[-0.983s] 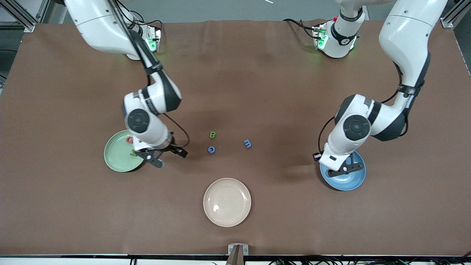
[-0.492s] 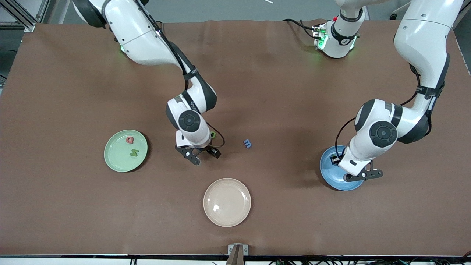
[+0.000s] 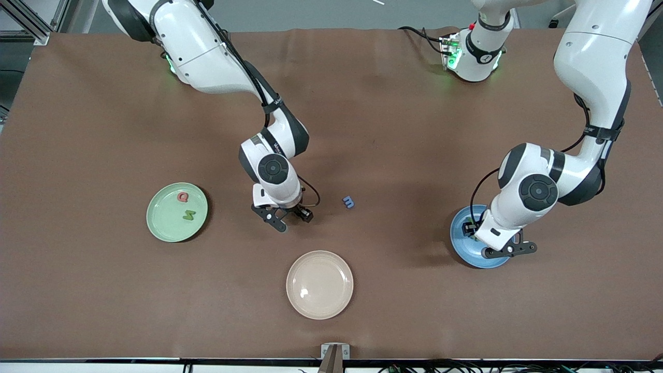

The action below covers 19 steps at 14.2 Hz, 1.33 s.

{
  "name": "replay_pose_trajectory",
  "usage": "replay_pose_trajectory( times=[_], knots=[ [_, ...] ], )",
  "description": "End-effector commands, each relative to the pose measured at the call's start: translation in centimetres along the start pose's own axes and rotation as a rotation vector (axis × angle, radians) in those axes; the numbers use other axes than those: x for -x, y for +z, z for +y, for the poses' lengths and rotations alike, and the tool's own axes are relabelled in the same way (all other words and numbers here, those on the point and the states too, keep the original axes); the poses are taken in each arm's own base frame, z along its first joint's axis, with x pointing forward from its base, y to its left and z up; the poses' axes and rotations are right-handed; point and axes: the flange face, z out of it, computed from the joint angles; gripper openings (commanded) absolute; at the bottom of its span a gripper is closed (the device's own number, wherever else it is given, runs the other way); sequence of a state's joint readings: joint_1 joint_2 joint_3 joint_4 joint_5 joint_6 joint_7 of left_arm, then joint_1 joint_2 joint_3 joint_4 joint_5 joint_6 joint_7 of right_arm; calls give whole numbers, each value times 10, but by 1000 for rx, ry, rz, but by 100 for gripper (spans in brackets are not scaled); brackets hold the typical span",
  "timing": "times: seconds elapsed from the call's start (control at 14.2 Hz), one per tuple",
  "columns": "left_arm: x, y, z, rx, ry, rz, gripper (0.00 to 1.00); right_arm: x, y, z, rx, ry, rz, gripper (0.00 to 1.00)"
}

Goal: Sort upper and lower case letters into plates
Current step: 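Place the green n in the blue plate while the right gripper reaches G, then grasp the blue E with the left gripper while the right gripper carries G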

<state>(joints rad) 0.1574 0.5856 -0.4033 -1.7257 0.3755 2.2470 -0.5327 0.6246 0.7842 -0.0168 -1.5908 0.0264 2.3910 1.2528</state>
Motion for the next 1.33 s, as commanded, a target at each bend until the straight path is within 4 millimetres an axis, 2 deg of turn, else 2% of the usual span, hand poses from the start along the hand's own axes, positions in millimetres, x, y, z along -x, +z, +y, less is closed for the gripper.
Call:
replay_pose_trajectory(
  times=[0.0, 0.28, 0.42, 0.49, 0.56, 0.63, 0.7, 0.84, 0.91, 1.05, 1.19, 1.26],
  knots=[
    [3, -8, 17, 13, -17, 1, 100, 4, 5, -4, -2, -2, 18, 73],
    [33, -18, 87, 101, -123, -43, 100, 14, 5, -7, -4, -4, 10, 66],
    [60, -9, 135, 102, -166, -75, 100, 16, 3, -8, -6, 8, 9, 62],
    [71, -7, 159, 103, -194, -81, 100, 16, 3, -7, -3, 7, 10, 57],
    [79, -4, 177, 108, -226, -88, 100, 16, 2, -8, -4, 7, 10, 51],
    [84, -2, 193, 114, -265, -94, 100, 15, 2, -7, -4, 8, 11, 40],
    [94, 1, 216, 118, -298, -106, 100, 13, 2, -6, 0, 2, 12, 25],
    [117, 8, 257, 118, -357, -121, 100, 6, -3, -6, -4, 0, 15, 3],
    [119, 10, 269, 124, -392, -124, 99, 0, -6, -4, -4, 2, 16, 1],
    [121, 16, 287, 137, -455, -141, 96, -30, -22, 7, 13, -6, 8, 0],
    [130, 20, 314, 151, -499, -150, 85, -70, -56, 26, 46, -68, -17, 0],
    [127, 27, 315, 142, -532, -147, 81, -93, -77, 43, 67, -111, -33, 0]
  ],
)
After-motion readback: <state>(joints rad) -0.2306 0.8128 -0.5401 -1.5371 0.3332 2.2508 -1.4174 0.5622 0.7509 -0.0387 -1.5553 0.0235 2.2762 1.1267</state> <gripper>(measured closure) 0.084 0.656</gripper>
